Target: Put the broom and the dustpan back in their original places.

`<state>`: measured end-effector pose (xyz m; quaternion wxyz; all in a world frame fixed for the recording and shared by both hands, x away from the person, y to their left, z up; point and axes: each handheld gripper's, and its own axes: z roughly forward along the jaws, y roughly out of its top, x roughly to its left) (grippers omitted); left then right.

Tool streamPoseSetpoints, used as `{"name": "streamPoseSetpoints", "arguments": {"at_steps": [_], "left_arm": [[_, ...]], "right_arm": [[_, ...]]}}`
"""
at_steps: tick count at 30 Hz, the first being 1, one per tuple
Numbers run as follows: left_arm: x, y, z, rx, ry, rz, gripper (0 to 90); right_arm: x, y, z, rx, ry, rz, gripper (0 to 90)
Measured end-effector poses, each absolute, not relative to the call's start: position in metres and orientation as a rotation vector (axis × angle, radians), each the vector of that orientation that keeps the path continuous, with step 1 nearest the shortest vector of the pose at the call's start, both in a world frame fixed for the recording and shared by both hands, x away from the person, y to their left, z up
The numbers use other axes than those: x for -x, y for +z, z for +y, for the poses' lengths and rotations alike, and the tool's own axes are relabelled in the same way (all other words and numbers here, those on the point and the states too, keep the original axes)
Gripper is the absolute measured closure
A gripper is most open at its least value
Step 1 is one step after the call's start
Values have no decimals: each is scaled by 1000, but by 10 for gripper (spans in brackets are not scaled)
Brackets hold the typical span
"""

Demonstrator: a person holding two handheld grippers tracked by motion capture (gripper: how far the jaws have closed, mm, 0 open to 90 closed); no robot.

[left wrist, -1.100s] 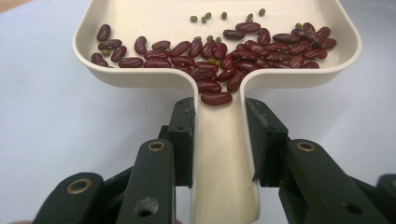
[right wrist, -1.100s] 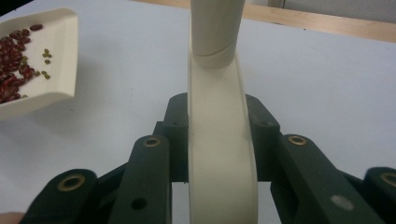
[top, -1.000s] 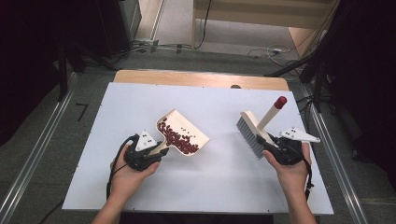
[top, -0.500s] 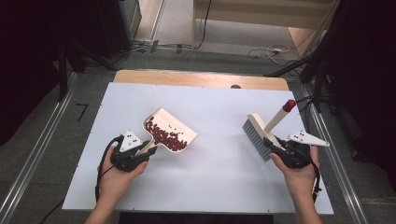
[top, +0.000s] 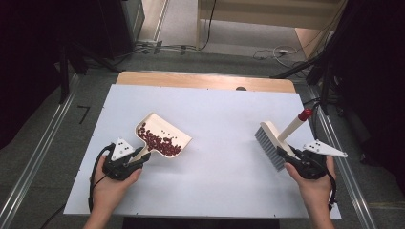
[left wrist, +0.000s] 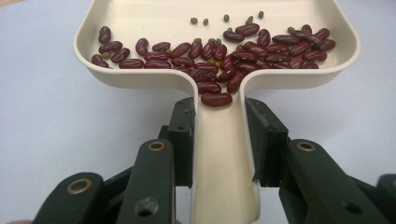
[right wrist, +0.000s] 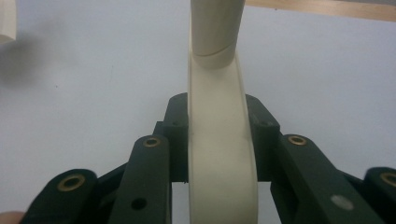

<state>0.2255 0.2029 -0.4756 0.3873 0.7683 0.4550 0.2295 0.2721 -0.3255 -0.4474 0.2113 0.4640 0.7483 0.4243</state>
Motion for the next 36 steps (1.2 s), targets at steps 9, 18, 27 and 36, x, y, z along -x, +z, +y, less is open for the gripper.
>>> {"name": "streamPoseSetpoints", "arguments": {"at_steps": [9,18,27,36], "left_arm": [[-216,-481,213,-1944,600,1203,665],[-208,-491,225,-1931,606,1255,665],[-204,-500,231,-1927,606,1293,665],[-204,-505,234,-1920,600,1313,665]], "right_arm": [[-264,-450,-328,-1285,1193,2093,654],[-259,-454,-324,-1283,1208,2120,654],[-256,-457,-308,-1259,1260,2174,654],[-255,-459,-297,-1266,1314,2218,653]]}}
